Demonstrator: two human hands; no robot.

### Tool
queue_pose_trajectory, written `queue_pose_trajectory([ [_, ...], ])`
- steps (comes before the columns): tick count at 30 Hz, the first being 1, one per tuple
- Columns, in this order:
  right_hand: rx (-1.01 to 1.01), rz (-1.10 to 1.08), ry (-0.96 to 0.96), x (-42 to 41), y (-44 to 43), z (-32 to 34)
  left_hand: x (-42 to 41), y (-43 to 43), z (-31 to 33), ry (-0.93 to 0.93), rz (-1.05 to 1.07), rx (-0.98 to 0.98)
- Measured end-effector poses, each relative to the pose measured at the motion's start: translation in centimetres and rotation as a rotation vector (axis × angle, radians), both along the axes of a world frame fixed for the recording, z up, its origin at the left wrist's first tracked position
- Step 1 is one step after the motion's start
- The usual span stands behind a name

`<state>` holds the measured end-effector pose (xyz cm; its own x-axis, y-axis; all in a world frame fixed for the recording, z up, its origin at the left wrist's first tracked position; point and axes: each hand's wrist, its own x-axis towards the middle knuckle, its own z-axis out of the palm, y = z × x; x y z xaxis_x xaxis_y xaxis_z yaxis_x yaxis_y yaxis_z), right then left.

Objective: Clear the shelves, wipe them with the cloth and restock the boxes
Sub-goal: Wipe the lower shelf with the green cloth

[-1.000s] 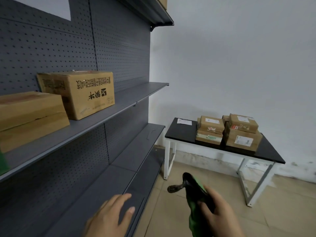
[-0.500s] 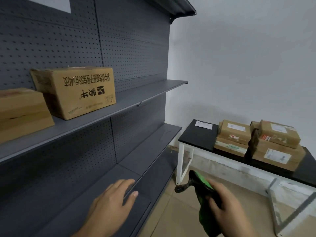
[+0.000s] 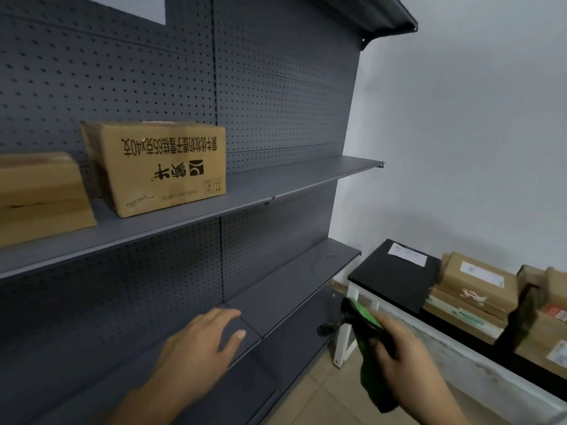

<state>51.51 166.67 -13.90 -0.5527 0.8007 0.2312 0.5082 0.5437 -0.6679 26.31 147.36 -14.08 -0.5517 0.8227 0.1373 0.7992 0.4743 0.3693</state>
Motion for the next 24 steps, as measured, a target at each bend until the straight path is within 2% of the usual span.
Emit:
queue_pose_trajectory([
  [8,0.101,0.121,0.074,-8.4,8.9,2.3,-5.3,6.6,-1.1,-0.071,0.064,-0.025],
  [15,0.196,0.232,0.133,-21.0,18.0,7.4,-11.2,11.9,-2.3,-0.197,0.112,-0.049],
  [24,0.182,0.392,0.370,-36.8,23.1,11.8,-15.7,15.0,-5.3,-0.210,0.231,-0.039],
])
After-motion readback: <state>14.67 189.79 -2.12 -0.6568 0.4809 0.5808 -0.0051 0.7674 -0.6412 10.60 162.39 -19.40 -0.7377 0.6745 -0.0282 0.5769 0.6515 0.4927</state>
